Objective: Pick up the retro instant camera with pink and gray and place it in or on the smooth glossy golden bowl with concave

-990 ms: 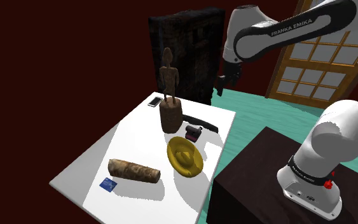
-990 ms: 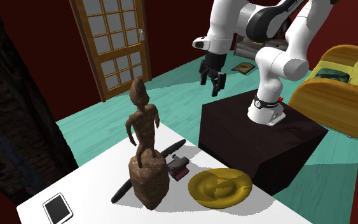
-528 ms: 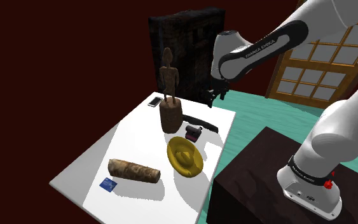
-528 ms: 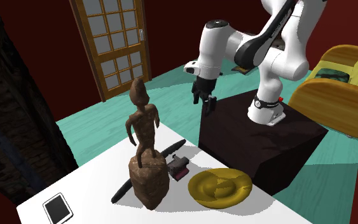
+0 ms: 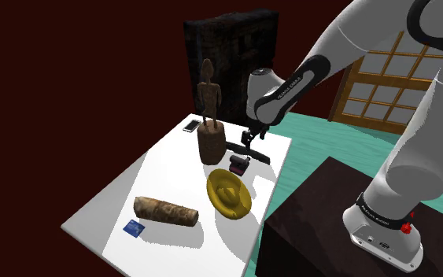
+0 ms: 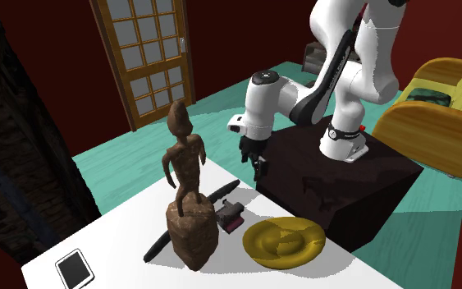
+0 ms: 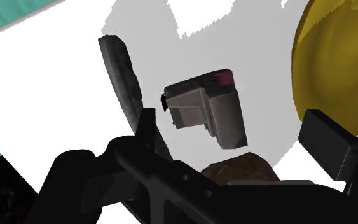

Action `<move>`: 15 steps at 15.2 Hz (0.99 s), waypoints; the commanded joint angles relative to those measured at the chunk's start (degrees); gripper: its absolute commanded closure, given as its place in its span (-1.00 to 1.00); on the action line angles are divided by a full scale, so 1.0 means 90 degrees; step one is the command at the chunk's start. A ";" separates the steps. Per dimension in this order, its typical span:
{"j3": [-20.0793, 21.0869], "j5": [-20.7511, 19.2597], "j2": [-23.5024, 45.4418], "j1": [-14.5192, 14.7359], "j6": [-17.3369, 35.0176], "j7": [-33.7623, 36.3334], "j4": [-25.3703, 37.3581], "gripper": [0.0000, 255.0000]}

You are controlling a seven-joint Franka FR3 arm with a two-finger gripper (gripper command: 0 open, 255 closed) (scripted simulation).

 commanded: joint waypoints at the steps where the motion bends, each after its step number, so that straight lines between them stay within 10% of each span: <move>1: 0.0009 -0.0125 0.0540 0.0037 0.0260 0.0145 0.0248 -1.00; 15: -0.0239 -0.0621 0.3029 0.0367 0.1364 0.0674 0.1480 -1.00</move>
